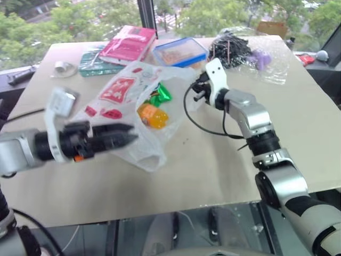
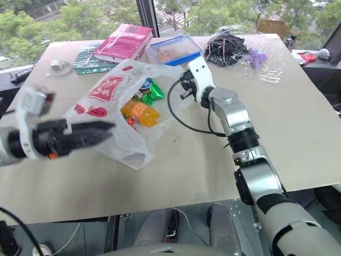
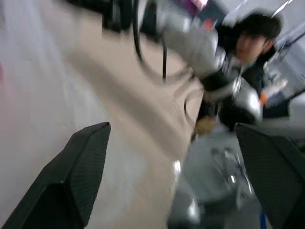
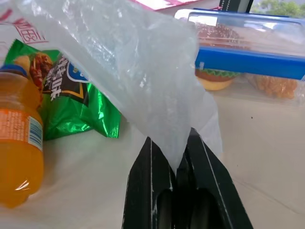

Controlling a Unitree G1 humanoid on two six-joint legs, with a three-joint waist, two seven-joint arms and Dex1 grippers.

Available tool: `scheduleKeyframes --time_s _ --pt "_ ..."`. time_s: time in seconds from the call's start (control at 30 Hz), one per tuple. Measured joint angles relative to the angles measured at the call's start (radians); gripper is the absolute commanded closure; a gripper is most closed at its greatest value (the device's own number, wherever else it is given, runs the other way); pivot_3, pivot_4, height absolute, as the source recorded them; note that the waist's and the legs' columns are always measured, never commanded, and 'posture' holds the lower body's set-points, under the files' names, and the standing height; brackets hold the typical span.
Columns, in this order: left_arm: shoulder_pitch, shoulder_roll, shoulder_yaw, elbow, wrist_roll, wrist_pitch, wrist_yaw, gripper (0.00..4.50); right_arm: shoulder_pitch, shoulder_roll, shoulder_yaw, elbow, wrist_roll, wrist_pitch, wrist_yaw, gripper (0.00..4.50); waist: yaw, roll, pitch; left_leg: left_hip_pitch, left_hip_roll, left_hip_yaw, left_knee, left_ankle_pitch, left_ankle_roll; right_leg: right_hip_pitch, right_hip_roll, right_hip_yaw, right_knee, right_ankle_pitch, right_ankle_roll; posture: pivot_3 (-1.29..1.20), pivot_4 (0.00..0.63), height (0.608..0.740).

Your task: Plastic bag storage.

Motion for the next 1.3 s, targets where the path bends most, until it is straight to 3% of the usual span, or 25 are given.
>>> scheduleKeyframes --time_s 0.03,0.17,0.3,0.5,0.6,0.67,0.77,0.83,0.93,1.03,1.13,1.2,1.3 --pt "0.139 0.013 0.019 -0.098 0.055 -0.036 -0.039 0.18 0.010 -0.003 -0.002 -0.010 0.000 0.002 -0.002 4.50 -0.003 0.000 0.000 0.001 0.000 0.001 -0.002 0.000 0.000 0.000 0.000 0.001 -0.001 0.000 0.000 0.00 0.150 0.740" --pt "0.287 -0.033 0.003 -0.246 0.157 -0.176 -0.078 0.18 0.017 0.004 -0.008 -0.032 0.000 0.020 -0.011 4.50 0.009 0.001 0.001 0.000 0.000 0.000 -0.003 0.001 -0.002 -0.002 -0.001 -0.001 0.000 0.000 -0.002 0.00 0.150 0.740" --pt "0.289 -0.152 -0.136 -0.302 0.265 -0.318 0.024 0.18 0.031 0.009 -0.005 -0.093 0.000 0.051 -0.014 4.50 0.011 0.001 0.000 0.001 -0.001 -0.001 -0.003 0.001 -0.002 0.000 -0.001 -0.002 0.000 0.001 -0.003 0.00 0.150 0.740" --pt "0.129 -0.258 -0.452 -0.258 0.481 -0.443 0.196 0.18 0.052 -0.001 -0.004 -0.133 -0.001 0.100 -0.024 4.50 0.015 0.001 0.000 0.001 -0.003 -0.001 -0.003 0.001 -0.002 0.000 -0.001 -0.002 0.000 0.001 -0.003 0.00 0.150 0.740" --pt "0.038 -0.336 -0.586 -0.196 0.573 -0.495 0.241 0.95 0.055 -0.014 -0.004 -0.164 -0.001 0.125 -0.031 4.50 0.015 0.001 0.000 0.000 -0.004 -0.001 -0.003 0.001 -0.002 0.000 0.000 -0.002 0.000 0.001 -0.003 0.00 0.150 0.740" --pt "-0.001 -0.374 -0.632 -0.175 0.581 -0.522 0.238 1.90 0.056 -0.016 -0.004 -0.185 0.000 0.140 -0.034 4.50 0.013 0.001 -0.001 0.000 -0.004 0.000 -0.003 0.001 -0.002 0.000 0.000 -0.002 0.000 0.001 -0.003 0.00 0.150 0.740" --pt "-0.017 -0.390 -0.620 -0.142 0.561 -0.541 0.219 3.40 0.064 -0.033 -0.009 -0.208 0.000 0.163 -0.041 4.50 0.009 0.001 -0.001 0.000 -0.002 0.000 -0.003 0.001 -0.002 0.000 0.001 -0.002 0.000 0.001 -0.003 0.00 0.150 0.740" --pt "-0.039 -0.412 -0.562 -0.119 0.474 -0.530 0.210 4.31 0.065 -0.042 -0.028 -0.214 0.007 0.179 -0.044 4.50 0.009 0.001 -0.001 0.000 -0.001 -0.001 -0.002 0.001 -0.001 0.000 0.001 -0.002 0.000 0.001 -0.003 0.00 0.150 0.740" --pt "-0.179 -0.405 -0.442 -0.019 0.225 -0.451 0.250 4.45 0.061 -0.053 -0.067 -0.220 0.034 0.203 -0.049 4.50 0.016 0.000 0.000 -0.001 0.000 -0.003 0.000 0.000 0.000 0.000 0.001 -0.004 0.001 0.001 -0.003 0.00 0.150 0.740" --pt "-0.442 -0.290 -0.321 0.208 0.046 -0.382 0.295 4.45 0.013 -0.072 -0.158 -0.210 0.107 0.259 -0.058 4.50 0.021 0.000 0.001 -0.002 -0.002 -0.005 0.004 -0.001 0.003 0.001 0.002 -0.006 0.002 0.001 -0.002 0.00 0.150 0.740" --pt "-0.678 -0.220 -0.253 0.391 0.011 -0.377 0.307 4.45 -0.100 -0.131 -0.298 -0.204 0.213 0.339 -0.064 4.50 0.026 0.001 0.001 -0.001 -0.004 -0.003 0.003 0.000 0.002 0.003 0.001 -0.005 0.000 0.001 -0.002 0.00 0.150 0.740" --pt "-0.818 -0.238 -0.252 0.557 0.041 -0.399 0.322 4.45 -0.199 -0.160 -0.425 -0.204 0.343 0.440 -0.068 4.50 0.032 0.001 0.001 -0.002 -0.004 -0.003 0.002 -0.001 0.002 0.003 0.001 -0.005 0.000 0.001 -0.001 0.00 0.150 0.740" --pt "-0.967 -0.269 -0.273 0.752 0.141 -0.479 0.327 4.45 -0.304 -0.203 -0.516 -0.205 0.469 0.536 -0.068 4.50 0.034 0.001 0.002 -0.005 -0.004 -0.004 0.001 -0.001 0.002 0.001 0.002 -0.007 -0.001 0.001 -0.001 0.00 0.150 0.740"
